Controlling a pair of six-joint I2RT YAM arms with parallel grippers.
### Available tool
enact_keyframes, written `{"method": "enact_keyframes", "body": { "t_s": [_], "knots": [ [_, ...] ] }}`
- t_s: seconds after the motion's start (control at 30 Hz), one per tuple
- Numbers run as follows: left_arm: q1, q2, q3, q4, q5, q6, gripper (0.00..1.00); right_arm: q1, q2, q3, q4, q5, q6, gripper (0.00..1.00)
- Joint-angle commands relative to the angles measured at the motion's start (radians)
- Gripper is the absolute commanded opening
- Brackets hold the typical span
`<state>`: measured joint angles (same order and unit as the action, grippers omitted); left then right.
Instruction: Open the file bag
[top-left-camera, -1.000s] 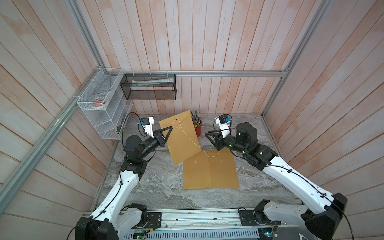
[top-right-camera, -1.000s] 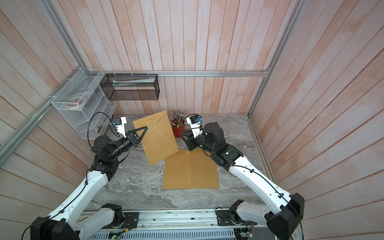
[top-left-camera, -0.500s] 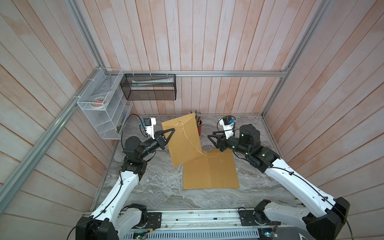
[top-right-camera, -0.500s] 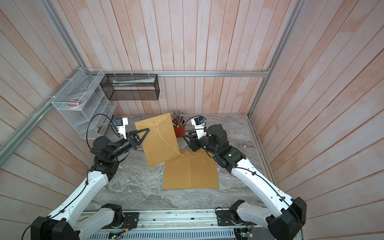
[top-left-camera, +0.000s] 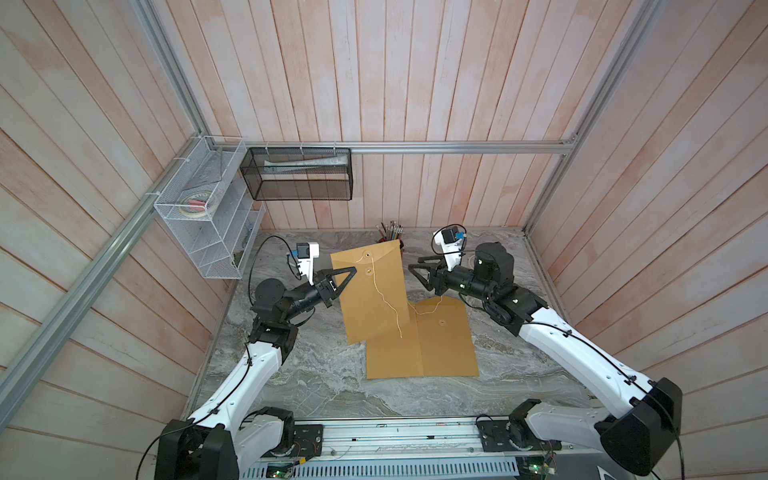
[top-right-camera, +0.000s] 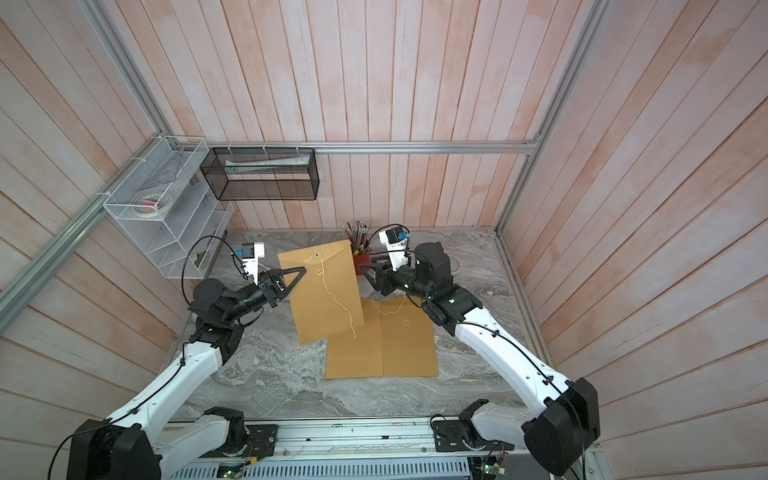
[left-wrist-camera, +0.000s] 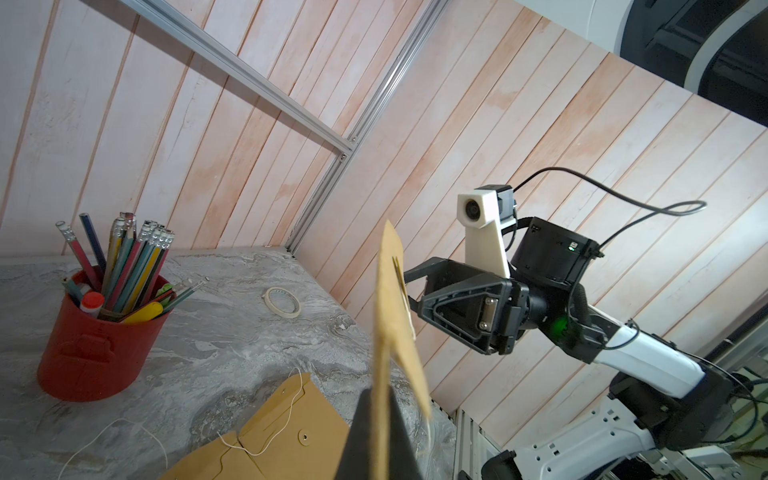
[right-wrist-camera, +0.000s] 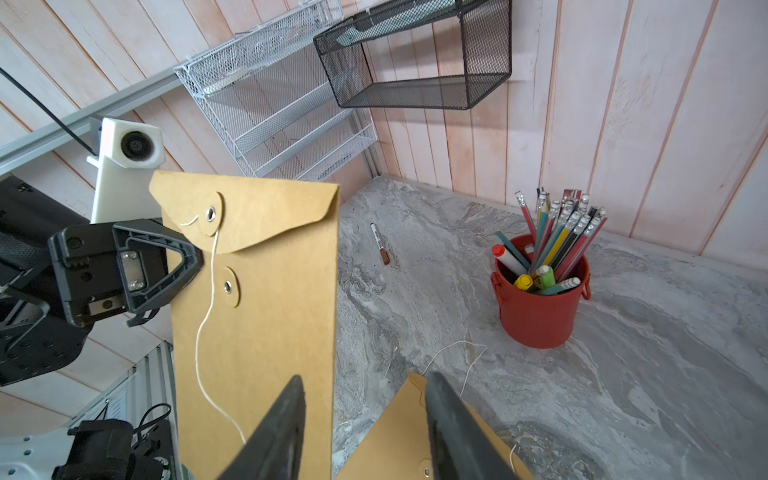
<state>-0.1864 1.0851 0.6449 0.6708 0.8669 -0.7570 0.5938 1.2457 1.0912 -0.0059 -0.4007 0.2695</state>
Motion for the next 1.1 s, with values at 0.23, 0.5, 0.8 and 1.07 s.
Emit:
{"method": "enact_keyframes", "body": {
  "t_s": [0.23, 0.5, 0.8, 1.07],
  "knots": [
    [-0.058, 0.021, -0.009, 0.068, 0.019, -0.021, 0.00, -0.004, 0.053, 0.008, 0.122, -0.099, 0.053, 0.48],
    [-0.091, 0.022, -0.035, 0.099, 0.006, -0.037, 0.00, -0.005, 0.074, 0.021, 0.165, -0.138, 0.065, 0.48],
    [-0.106, 0.027, -0.059, 0.118, 0.007, -0.045, 0.00, -0.005, 0.054, 0.025, 0.213, -0.209, 0.075, 0.49],
    [-0.111, 0.039, -0.053, 0.117, 0.019, -0.039, 0.00, -0.005, 0.046, 0.029, 0.234, -0.260, 0.083, 0.49]
  ]
}}
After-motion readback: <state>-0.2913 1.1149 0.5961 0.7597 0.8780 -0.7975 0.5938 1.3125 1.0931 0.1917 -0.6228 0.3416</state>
